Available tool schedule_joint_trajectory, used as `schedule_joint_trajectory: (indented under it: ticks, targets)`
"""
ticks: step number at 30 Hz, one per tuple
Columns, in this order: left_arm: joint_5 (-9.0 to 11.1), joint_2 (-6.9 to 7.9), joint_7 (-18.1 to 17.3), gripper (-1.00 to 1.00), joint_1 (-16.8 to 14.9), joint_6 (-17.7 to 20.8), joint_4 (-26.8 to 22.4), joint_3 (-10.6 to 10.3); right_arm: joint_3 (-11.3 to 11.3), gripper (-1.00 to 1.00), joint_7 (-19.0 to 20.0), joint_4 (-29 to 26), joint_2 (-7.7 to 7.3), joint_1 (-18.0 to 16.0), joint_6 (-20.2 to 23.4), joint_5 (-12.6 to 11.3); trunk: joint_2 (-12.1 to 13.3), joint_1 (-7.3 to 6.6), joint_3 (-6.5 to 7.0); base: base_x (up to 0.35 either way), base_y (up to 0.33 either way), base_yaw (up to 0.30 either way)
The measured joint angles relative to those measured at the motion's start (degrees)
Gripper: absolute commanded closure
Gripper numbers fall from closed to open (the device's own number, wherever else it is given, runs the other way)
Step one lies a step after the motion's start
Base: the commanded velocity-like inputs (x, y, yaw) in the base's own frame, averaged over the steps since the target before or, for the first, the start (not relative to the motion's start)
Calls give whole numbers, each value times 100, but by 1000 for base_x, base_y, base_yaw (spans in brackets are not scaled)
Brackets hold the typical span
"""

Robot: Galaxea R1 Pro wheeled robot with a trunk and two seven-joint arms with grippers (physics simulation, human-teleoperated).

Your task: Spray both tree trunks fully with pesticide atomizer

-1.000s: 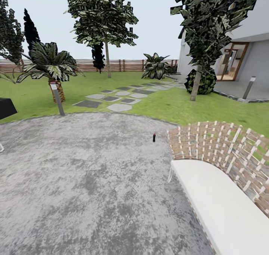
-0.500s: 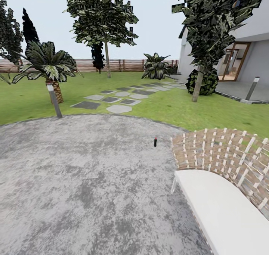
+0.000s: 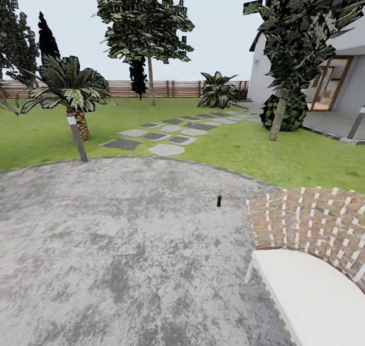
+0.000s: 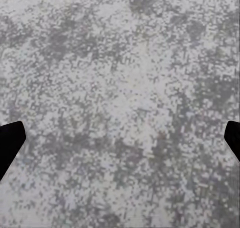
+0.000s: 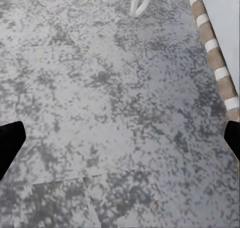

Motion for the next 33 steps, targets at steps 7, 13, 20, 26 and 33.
schedule_joint_trajectory:
  ticks: [7, 13, 20, 26, 33]
  targets:
    - [0, -2, 0, -100, -1, -1, 2, -1, -1, -100, 7, -10, 2, 2, 4, -6, 0, 0, 0, 337, 86, 73]
    - [0, -2, 0, -100, -2, -2, 2, -1, -1, -100, 8, -11, 2, 5, 9, -7, 0, 0, 0, 337, 86, 2]
    - [0, -2, 0, -100, -2, -1, 2, 0, 1, -100, 9, 15, -6, 6, 2, 16, 0, 0, 0, 337, 86, 0]
    - [0, 0, 0, -100, -2, -1, 2, -1, 0, -100, 7, 19, -7, 4, 8, 17, 0, 0, 0, 337, 86, 0]
    - [0, -2, 0, -100, -2, -2, 2, -1, 0, -100, 0, 16, -7, 6, 7, 17, 0, 0, 0, 337, 86, 0]
